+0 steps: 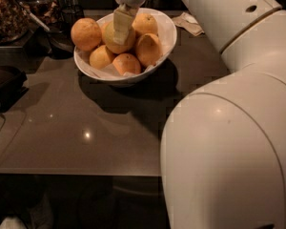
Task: Pick orange from white bowl
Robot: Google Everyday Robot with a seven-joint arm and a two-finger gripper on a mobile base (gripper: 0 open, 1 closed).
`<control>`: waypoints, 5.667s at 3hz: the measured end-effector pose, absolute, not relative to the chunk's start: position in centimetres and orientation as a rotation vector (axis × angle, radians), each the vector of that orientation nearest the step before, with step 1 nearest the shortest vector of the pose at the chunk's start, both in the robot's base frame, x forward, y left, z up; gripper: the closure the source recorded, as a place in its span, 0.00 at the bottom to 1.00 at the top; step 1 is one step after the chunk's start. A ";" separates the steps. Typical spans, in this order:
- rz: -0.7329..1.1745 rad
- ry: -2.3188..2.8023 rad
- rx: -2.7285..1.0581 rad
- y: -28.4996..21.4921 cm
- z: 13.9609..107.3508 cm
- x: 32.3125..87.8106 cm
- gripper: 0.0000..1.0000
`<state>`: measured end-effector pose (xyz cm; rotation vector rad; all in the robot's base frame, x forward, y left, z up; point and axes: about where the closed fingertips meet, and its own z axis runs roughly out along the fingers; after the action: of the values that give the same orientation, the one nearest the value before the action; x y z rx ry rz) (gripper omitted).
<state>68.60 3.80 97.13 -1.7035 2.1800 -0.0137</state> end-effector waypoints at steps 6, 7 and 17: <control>-0.009 2.167 -1.816 5.6 94.6 69.7 0.74; -0.009 2.167 -1.816 5.6 94.6 69.7 0.97; 0.208 1.838 -1.572 5.6 104.3 54.4 1.00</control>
Offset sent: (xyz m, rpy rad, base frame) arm -0.0046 0.0064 -0.0071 -0.0623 0.0509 0.0816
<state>54.42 5.62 104.26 -1.5715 1.8385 0.2082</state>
